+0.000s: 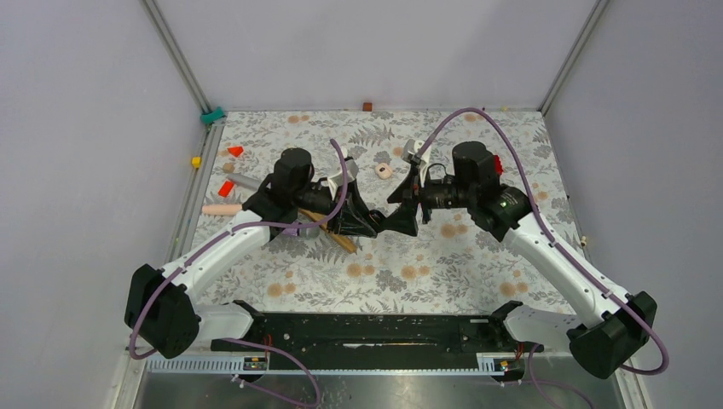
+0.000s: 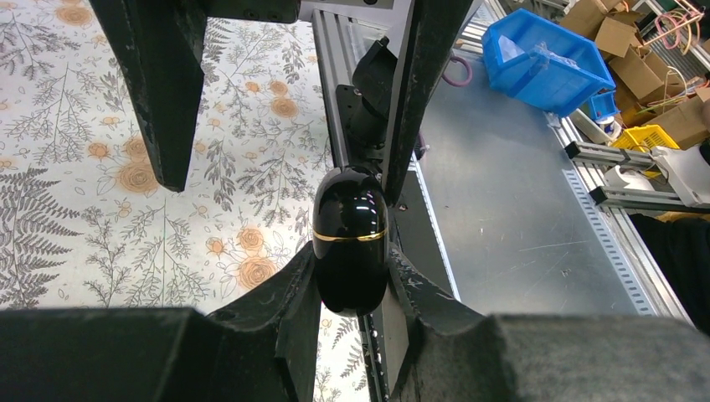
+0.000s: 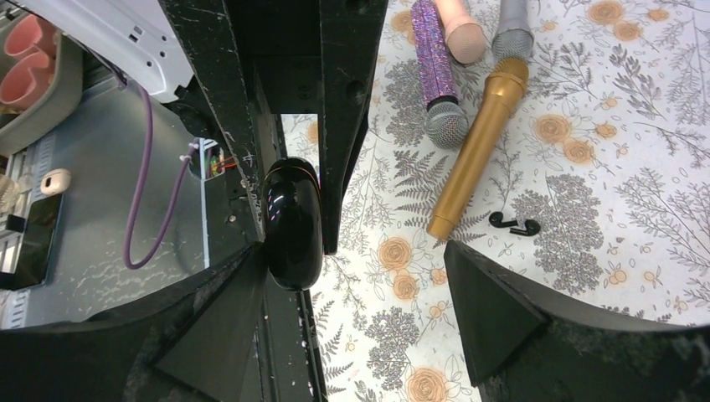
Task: Insert the wireless bluetooth earbuds into the charging case
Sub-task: Open the charging case.
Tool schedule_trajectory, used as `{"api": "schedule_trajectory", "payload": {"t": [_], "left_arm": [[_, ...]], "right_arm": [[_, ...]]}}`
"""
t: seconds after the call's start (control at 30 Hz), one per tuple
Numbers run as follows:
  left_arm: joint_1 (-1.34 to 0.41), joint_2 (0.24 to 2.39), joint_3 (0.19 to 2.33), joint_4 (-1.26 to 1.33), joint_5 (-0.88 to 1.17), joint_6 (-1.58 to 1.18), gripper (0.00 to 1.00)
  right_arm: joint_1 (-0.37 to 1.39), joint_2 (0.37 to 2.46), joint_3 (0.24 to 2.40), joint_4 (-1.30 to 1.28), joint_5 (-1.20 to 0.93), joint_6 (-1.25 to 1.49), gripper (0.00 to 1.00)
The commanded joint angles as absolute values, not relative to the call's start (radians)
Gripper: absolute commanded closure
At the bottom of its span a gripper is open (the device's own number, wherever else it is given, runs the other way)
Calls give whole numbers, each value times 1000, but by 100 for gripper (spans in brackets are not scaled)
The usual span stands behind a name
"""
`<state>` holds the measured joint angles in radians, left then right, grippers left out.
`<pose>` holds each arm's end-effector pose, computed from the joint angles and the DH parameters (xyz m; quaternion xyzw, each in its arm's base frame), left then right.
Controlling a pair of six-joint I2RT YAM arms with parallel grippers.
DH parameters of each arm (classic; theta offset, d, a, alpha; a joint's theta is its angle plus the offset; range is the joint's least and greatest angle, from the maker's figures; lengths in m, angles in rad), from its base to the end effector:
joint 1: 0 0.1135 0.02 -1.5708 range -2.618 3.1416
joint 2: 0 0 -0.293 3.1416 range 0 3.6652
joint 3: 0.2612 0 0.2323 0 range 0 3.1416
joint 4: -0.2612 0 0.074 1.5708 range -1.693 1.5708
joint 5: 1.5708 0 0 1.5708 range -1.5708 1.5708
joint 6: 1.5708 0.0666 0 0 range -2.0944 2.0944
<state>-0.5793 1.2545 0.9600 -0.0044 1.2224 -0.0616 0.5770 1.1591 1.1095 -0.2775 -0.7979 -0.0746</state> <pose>0.1779 -0.1912 0.3557 0.4981 0.5497 -0.5914 0.3162 0.1785 0.1731 0.3921 -0.4541 0.6371 0.4393 0.4415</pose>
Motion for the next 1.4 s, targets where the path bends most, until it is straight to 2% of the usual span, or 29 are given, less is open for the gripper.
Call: {"api": "schedule_trajectory", "payload": {"t": [0.0, 0.17, 0.3, 0.43, 0.57, 0.73, 0.93, 1.13, 1.37], "left_arm": [[-585, 1230, 962, 43, 1286, -46, 100], [-585, 1231, 960, 42, 1288, -45, 100], [-585, 1233, 962, 43, 1288, -46, 100], [-585, 1234, 962, 42, 1289, -46, 100], [-585, 1224, 969, 21, 1291, -26, 100], [-575, 1198, 1052, -255, 1271, 209, 100], [-529, 1170, 1183, -679, 1189, 562, 100], [-394, 1143, 1243, -930, 1152, 795, 100], [-279, 1227, 1270, -1374, 1196, 1241, 100]], "right_arm": [[575, 1120, 1148, -264, -662, -115, 16], [560, 1080, 1149, -262, -584, -136, 15], [552, 1051, 1146, -265, -612, -139, 14], [551, 1024, 1157, -284, -701, -135, 11], [546, 997, 1172, -294, -660, -134, 4], [525, 1018, 1200, -290, -531, -79, 2], [505, 1163, 1304, -358, -424, -28, 2], [505, 1339, 1344, -363, -400, 36, 8], [505, 1613, 1428, -405, -445, 59, 15]]}}
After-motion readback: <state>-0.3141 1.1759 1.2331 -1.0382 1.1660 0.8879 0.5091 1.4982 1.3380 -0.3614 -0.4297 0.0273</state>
